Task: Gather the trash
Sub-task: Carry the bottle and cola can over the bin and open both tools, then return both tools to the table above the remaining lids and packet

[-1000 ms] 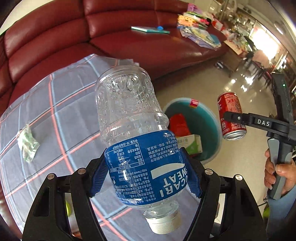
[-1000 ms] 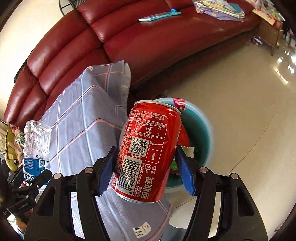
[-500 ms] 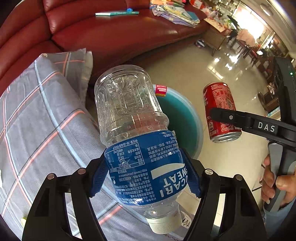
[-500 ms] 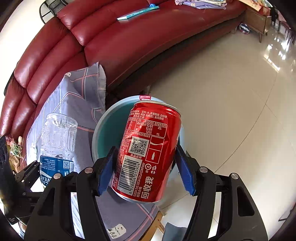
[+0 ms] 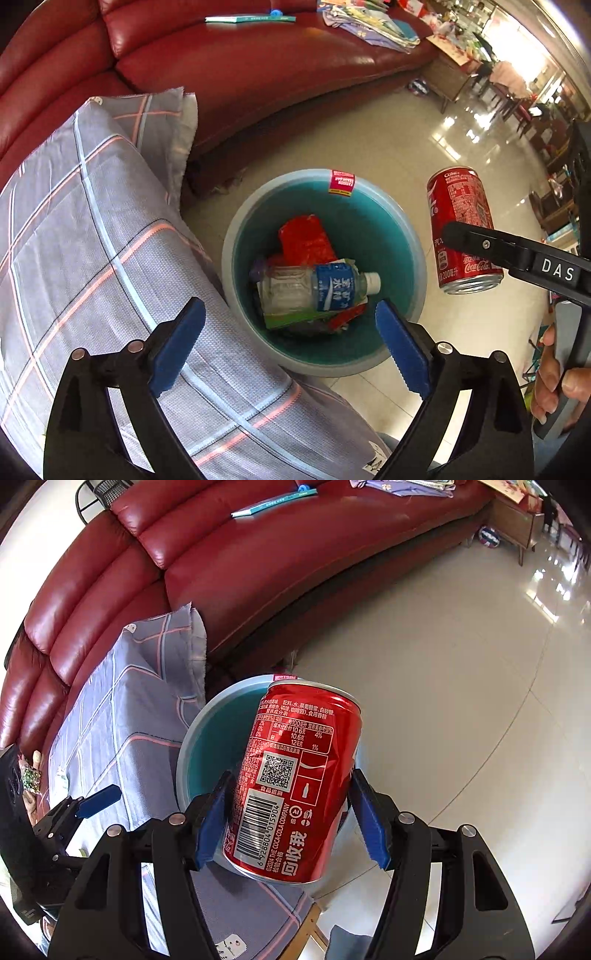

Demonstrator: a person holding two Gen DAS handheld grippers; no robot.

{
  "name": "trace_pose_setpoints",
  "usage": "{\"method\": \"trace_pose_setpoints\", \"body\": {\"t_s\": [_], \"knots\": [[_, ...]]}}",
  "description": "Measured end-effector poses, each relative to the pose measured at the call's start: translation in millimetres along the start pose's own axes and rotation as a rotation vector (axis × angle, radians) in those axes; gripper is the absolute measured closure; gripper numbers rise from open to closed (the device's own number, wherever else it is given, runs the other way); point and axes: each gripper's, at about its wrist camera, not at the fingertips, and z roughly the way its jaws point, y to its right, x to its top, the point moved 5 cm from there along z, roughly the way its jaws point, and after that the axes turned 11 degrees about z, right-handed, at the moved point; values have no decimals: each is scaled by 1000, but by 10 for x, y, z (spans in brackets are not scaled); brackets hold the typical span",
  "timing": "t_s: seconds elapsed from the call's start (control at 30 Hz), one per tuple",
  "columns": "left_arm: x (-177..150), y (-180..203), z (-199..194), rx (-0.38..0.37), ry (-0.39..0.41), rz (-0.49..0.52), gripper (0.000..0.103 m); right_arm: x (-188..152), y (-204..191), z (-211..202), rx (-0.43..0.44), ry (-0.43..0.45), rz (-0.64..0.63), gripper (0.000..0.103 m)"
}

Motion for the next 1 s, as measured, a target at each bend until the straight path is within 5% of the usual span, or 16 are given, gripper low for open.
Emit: {"method": "trace_pose_setpoints", "body": {"t_s": [0.53,0.8,1.0], "knots": [[-303,-288,-242,83,36,-49,4,-22,-243,294,-31,-48,-56,42],[-323,-228,-229,71,27,-36,4,-38,-238,255,-48,-54,-43,18],[-358,-165,-243,91,24,-14,4,-110,-240,225,-72,-69,-50,15]]}}
